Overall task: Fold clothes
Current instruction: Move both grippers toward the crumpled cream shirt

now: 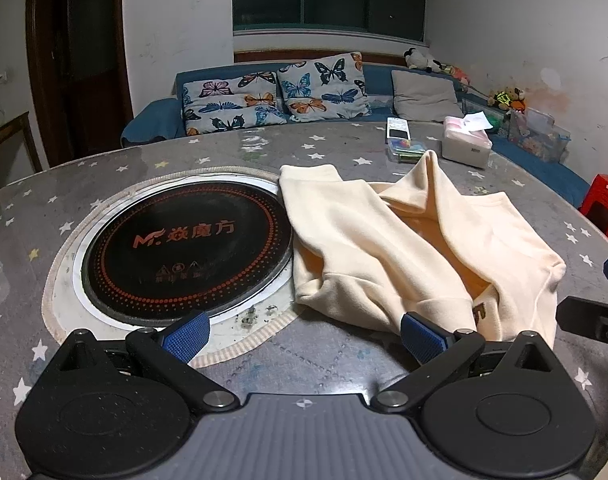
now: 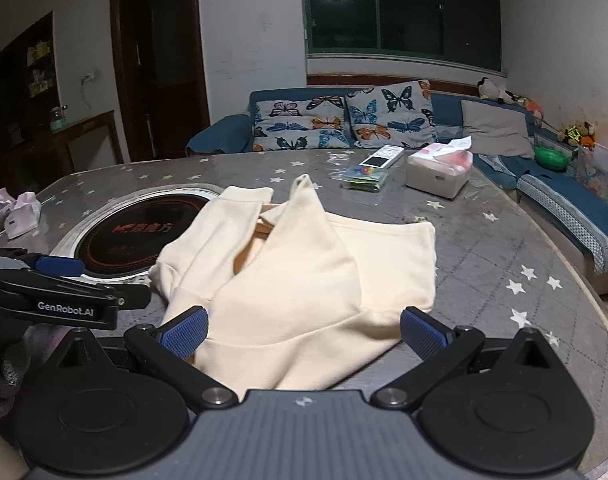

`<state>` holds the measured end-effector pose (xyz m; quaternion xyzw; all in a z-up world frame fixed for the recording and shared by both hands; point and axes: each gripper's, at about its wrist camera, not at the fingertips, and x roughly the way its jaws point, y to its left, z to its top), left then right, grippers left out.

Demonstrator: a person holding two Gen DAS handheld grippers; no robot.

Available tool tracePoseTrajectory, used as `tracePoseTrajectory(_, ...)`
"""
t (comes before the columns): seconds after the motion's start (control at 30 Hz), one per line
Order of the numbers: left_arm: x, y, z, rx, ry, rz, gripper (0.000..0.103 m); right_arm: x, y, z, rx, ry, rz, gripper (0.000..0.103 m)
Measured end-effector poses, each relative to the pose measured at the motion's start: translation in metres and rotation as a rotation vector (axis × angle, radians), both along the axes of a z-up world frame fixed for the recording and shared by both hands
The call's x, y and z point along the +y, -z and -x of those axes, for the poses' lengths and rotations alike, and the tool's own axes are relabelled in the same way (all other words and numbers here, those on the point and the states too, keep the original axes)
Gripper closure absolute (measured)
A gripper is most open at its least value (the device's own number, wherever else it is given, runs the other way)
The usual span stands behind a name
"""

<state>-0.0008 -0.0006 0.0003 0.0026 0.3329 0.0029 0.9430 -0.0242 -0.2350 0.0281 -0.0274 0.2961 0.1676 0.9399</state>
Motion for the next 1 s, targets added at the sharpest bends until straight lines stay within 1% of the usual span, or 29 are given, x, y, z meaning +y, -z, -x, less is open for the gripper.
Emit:
tracePoseTrajectory(0.37, -0.005, -0.002, 0.006, -0.004, 0.014, 0.014, 0.0, 0.013, -0.004, -0.002, 0.017, 0.0, 0.016, 0.0)
tracePoseTrajectory(0.43, 0.0, -0.005, 0.003, 0.002, 0.019, 0.028, 0.0, 0.015, -0.004, -0.002, 0.02, 0.001, 0.019, 0.0)
tracePoseTrajectory(0.7, -0.003, -0.006, 0.003, 0.019, 0.019, 0.036, 0.0, 0.019, -0.005, -0.003, 0.034, -0.008, 0.024, 0.0)
tracePoseTrajectory(1.0, -0.002, -0.007, 0.003, 0.044, -0.003, 0.03, 0.0, 0.019, 0.002, -0.002, 0.061, -0.015, 0.031, 0.0)
